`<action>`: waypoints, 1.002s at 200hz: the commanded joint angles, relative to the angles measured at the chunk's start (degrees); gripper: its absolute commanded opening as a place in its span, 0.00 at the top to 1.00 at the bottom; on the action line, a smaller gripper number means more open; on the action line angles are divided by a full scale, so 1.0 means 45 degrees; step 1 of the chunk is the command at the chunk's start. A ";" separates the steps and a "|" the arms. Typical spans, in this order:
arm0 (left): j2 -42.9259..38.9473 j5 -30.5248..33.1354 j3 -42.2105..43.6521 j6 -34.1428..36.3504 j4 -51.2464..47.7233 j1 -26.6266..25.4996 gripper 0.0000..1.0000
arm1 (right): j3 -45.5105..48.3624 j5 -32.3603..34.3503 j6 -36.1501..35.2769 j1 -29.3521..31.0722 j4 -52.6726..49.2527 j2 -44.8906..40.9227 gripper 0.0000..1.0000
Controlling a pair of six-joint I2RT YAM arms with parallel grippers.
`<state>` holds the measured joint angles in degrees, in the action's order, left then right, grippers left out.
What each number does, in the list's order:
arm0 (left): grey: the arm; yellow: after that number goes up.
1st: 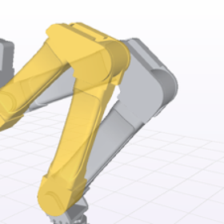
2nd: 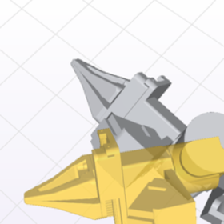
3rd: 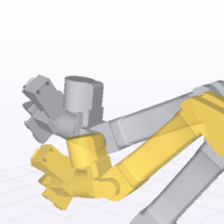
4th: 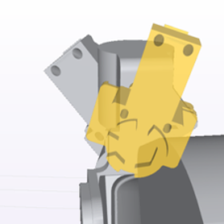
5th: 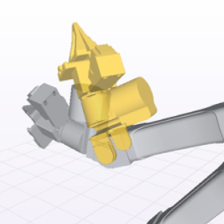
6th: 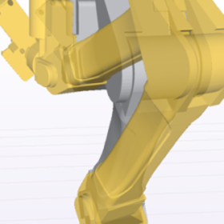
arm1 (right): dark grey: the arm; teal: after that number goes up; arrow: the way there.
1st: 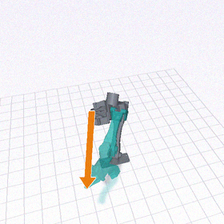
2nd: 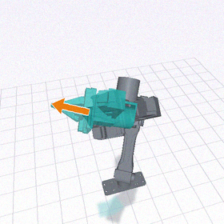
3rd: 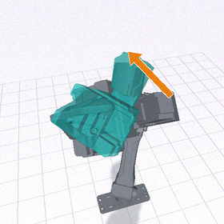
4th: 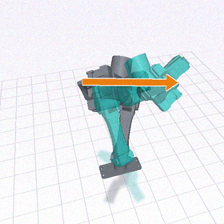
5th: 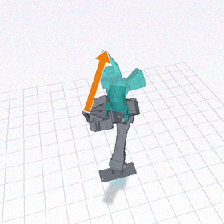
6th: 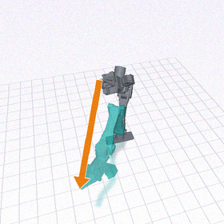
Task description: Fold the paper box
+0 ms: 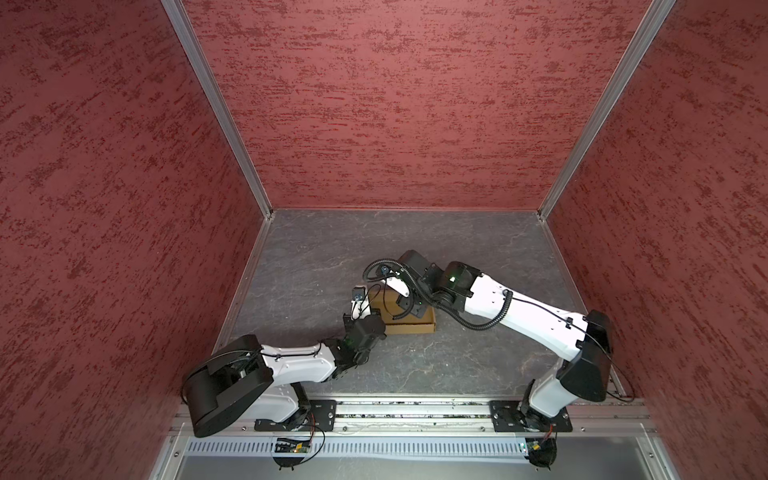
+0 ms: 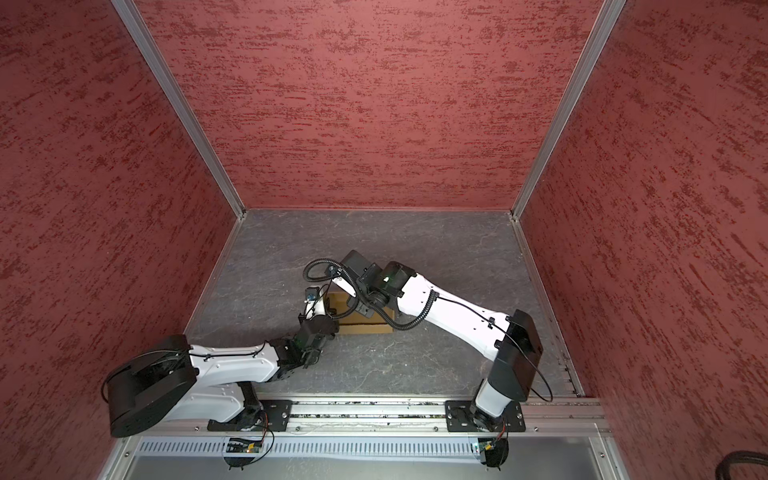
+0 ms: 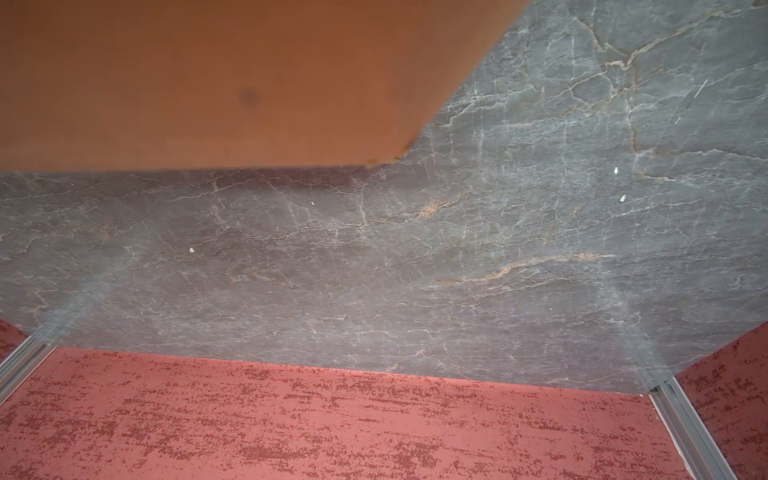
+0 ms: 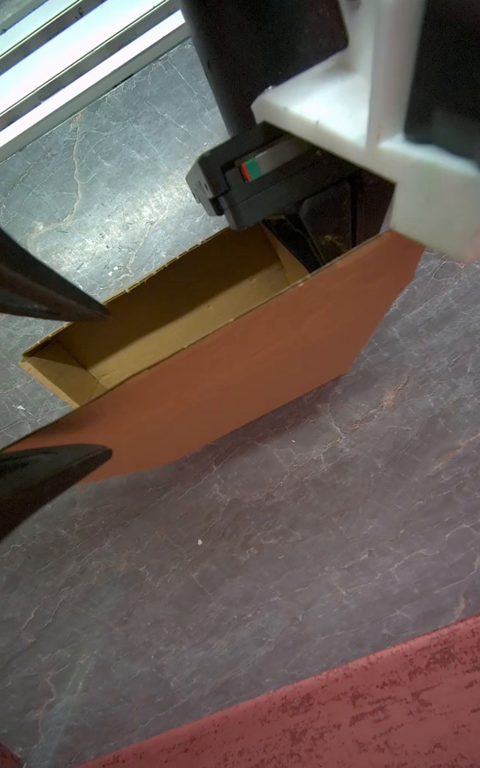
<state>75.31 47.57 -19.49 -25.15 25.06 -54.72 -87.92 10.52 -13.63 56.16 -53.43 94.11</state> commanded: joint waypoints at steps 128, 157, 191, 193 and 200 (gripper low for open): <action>-0.0591 -0.0122 0.0296 0.0593 -0.1213 0.0367 0.94 | 0.0242 0.0226 -0.0795 0.0076 0.0988 0.0530 0.81; -0.0792 -0.0122 0.0286 0.0720 -0.1256 0.0468 0.93 | 0.0345 0.0075 -0.0830 0.0078 0.1067 0.0531 0.84; -0.0837 -0.0142 0.0277 0.0793 -0.1234 0.0609 0.91 | 0.0428 -0.0177 -0.0832 0.0184 0.1077 0.0532 0.85; -0.0837 -0.0142 0.0280 0.0796 -0.1233 0.0605 0.91 | 0.0449 -0.0177 -0.0847 0.0198 0.1069 0.0533 0.85; -0.0818 -0.0141 0.0296 0.0816 -0.1214 0.0623 0.90 | 0.0457 -0.0204 -0.0851 0.0261 0.1055 0.0527 0.84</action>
<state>71.96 46.96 -19.11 -22.61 21.41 -52.53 -87.05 10.68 -16.99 56.53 -49.04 96.29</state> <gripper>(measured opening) 0.089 0.155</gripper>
